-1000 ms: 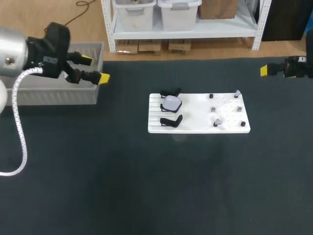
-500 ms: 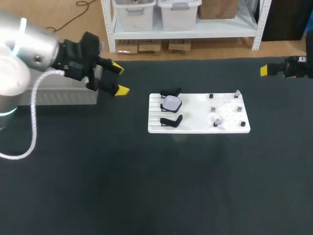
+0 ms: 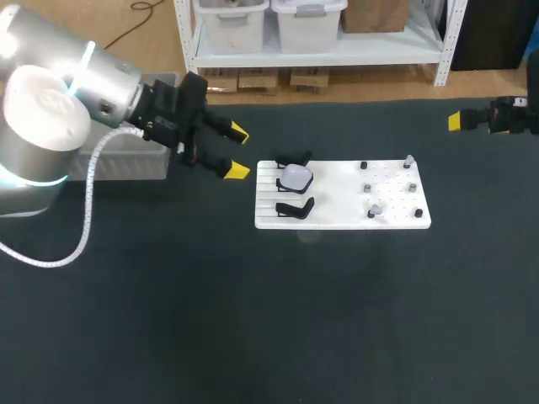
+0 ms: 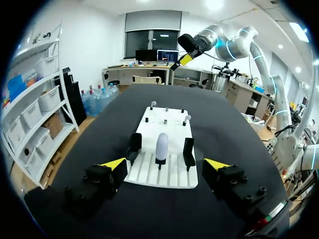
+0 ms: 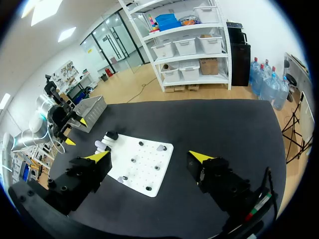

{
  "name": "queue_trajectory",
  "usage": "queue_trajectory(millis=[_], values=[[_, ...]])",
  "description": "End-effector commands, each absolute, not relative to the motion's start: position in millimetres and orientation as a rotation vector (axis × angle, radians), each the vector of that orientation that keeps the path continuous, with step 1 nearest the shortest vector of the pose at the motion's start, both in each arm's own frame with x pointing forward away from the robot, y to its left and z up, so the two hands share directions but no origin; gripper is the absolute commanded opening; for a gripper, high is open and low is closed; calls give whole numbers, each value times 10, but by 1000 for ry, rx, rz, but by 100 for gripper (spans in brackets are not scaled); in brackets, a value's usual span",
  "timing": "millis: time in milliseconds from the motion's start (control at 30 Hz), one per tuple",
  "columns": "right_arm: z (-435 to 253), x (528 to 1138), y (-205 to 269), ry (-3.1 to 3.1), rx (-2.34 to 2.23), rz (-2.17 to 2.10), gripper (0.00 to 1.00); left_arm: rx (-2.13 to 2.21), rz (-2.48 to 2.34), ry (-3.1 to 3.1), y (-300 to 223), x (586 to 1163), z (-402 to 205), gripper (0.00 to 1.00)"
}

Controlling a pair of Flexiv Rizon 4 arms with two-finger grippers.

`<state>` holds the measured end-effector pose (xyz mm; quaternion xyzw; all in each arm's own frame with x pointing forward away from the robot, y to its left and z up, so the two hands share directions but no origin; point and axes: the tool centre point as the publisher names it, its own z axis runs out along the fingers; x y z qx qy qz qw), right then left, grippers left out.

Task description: Pick up each earbud case from the left stands, insert the matching earbuds, close the lid, and place the case in the box.

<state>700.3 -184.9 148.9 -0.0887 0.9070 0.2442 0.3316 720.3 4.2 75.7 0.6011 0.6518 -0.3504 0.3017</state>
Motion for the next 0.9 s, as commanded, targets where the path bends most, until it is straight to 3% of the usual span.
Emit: queue_trajectory(millis=[33,900], values=[[1492,6999,-1849,2371,-231,636,100,1599,-999,1719,-21,7243,629,100],[1492,6999,-1849,2371,-231,636,100,1563,-1000,1630,-428,7253,277,100]])
